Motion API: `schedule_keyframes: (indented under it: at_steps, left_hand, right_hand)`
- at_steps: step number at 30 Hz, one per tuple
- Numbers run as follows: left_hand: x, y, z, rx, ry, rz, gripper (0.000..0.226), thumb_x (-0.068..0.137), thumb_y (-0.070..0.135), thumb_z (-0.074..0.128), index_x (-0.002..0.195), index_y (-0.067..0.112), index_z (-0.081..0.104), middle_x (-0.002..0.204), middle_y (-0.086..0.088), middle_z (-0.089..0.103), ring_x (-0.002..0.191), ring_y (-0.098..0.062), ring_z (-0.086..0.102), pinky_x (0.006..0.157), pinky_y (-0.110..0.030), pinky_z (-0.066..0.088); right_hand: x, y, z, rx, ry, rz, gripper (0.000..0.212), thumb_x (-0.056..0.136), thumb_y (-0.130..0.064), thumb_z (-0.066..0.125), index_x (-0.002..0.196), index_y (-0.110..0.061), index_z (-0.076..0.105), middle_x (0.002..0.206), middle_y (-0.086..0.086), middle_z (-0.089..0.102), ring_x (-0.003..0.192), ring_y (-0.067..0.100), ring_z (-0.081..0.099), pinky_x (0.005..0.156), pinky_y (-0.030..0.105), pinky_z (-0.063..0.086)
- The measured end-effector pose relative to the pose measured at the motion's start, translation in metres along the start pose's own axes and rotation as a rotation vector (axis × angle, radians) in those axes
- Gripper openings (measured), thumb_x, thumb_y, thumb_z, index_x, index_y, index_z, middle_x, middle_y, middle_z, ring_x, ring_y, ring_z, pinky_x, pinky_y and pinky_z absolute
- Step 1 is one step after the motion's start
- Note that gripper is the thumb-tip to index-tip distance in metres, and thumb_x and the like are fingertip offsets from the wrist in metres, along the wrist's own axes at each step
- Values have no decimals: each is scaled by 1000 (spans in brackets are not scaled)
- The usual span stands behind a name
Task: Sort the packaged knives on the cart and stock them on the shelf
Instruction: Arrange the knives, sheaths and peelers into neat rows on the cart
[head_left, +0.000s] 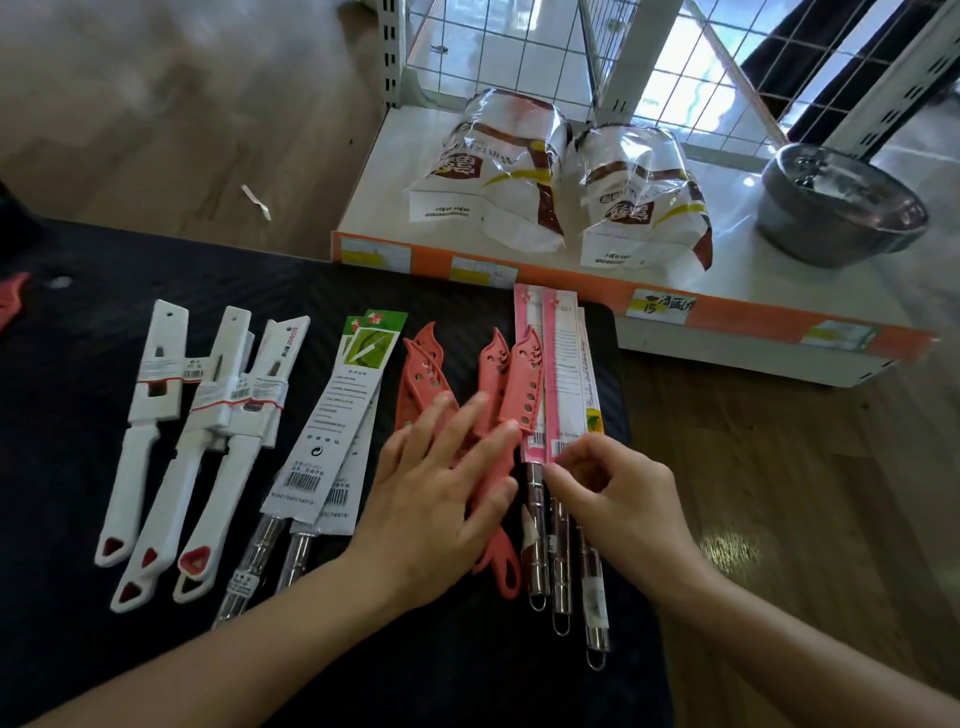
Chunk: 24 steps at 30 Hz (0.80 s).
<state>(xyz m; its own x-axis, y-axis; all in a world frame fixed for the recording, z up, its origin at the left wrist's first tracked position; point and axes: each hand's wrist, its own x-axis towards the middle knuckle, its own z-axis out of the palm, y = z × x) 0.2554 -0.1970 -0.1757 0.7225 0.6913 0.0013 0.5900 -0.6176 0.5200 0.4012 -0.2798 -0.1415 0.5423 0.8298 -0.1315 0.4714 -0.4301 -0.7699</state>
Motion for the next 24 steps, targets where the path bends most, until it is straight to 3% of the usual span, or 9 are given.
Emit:
schedule_keyframes:
  at_steps: [1,4,8,11,14,19,24]
  left_hand:
    - [0,-3,-1,-5,-4,-58,72,74,65,-3,143,47,2,154,20,-12,136,2,-24,108,-24,-12]
    - [1,-14,-7,25,5,-155,81,70,65,-6,146,37,-8,154,18,-17,136,1,-25,109,-24,-12]
    - [-1,-18,-14,-43,-105,-241,70,93,55,22,148,23,-5,157,8,-12,144,-9,-15,115,-27,-6]
    - [2,-18,-16,-79,-141,-249,71,95,48,29,149,16,-4,158,3,-10,144,-12,-14,115,-26,-5]
    - [7,-22,-17,-85,-165,-224,72,95,45,31,148,13,-7,158,1,-11,144,-11,-15,115,-25,-7]
    - [21,-24,-18,-37,-214,-156,68,97,40,30,148,13,-5,158,1,-10,144,-11,-15,114,-24,-8]
    - [30,-28,-21,-51,-219,-138,64,98,37,30,149,13,-1,159,1,-5,145,-11,-11,116,-26,-5]
  right_hand:
    - [2,-5,3,11,-6,-7,3,82,-20,68,82,-20,65,71,-8,63,63,-3,59,52,5,44]
    - [11,-17,12,-14,-33,-13,30,85,-24,64,115,-20,61,101,-8,64,89,2,60,72,7,49]
    - [19,-29,22,-101,-94,17,54,87,-29,61,137,-18,43,126,0,55,114,12,53,100,29,45]
    - [19,-31,29,-154,-130,21,60,86,-29,64,140,-20,39,126,-2,52,116,14,50,99,28,43]
    - [18,-30,35,-257,-158,11,62,83,-32,66,138,-22,40,144,-1,40,132,21,36,110,38,35]
    - [15,-34,37,-312,-202,-21,58,85,-26,63,139,-24,40,152,-3,27,139,18,22,110,29,26]
    - [12,-39,42,-325,-240,-23,55,86,-23,61,138,-25,42,156,-2,17,142,18,9,112,30,21]
